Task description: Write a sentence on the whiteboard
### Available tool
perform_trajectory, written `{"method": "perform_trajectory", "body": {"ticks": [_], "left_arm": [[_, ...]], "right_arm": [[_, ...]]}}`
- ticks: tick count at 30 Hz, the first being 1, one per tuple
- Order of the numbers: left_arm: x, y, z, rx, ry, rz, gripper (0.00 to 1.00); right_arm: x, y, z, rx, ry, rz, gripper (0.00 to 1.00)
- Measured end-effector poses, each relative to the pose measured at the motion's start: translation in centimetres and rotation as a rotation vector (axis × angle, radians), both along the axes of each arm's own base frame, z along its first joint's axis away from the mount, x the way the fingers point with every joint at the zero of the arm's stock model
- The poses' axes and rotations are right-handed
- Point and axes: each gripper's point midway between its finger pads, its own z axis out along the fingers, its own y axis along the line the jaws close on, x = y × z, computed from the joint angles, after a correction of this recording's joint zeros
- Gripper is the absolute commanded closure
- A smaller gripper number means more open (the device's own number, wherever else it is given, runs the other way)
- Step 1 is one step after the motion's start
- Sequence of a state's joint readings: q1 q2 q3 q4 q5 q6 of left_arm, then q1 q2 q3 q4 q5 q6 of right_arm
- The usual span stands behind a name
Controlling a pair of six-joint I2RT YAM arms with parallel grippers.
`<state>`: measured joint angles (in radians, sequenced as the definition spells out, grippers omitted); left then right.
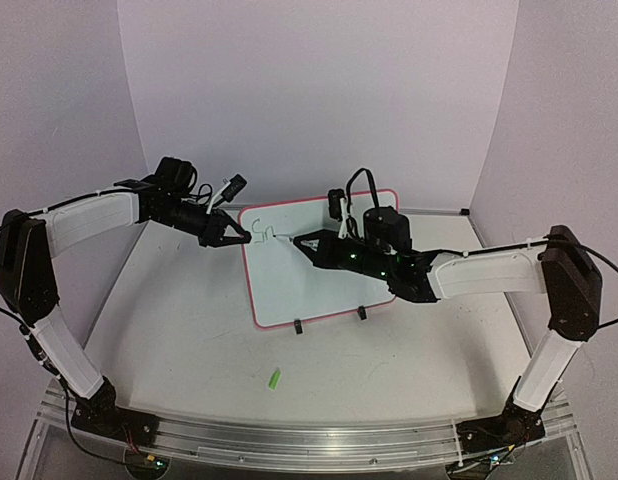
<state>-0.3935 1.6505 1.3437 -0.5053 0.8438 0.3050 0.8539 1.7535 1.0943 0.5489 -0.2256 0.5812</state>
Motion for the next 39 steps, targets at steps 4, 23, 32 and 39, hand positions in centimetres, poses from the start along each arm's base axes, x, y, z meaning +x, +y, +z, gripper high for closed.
{"method": "perform_trajectory", "body": {"ticks": [4, 23, 32, 39], "left_arm": [[0.0, 0.0, 0.0, 0.000, 0.001, 0.000, 1.00], [0.0, 0.0, 0.0, 0.001, 0.002, 0.001, 1.00], [0.0, 0.0, 0.0, 0.001, 0.001, 0.001, 1.00], [0.0, 0.0, 0.0, 0.001, 0.001, 0.001, 1.00]], "right_arm": [[0.0, 0.0, 0.1, 0.002, -0.002, 0.000, 1.00], [0.7, 0.1, 1.9, 0.032, -0.033, -0.022, 1.00], [0.8, -0.1, 2.0, 0.034, -0.038, -0.037, 1.00], [1.0, -0.9, 2.4, 0.040, -0.050, -0.076, 1.00]]}}
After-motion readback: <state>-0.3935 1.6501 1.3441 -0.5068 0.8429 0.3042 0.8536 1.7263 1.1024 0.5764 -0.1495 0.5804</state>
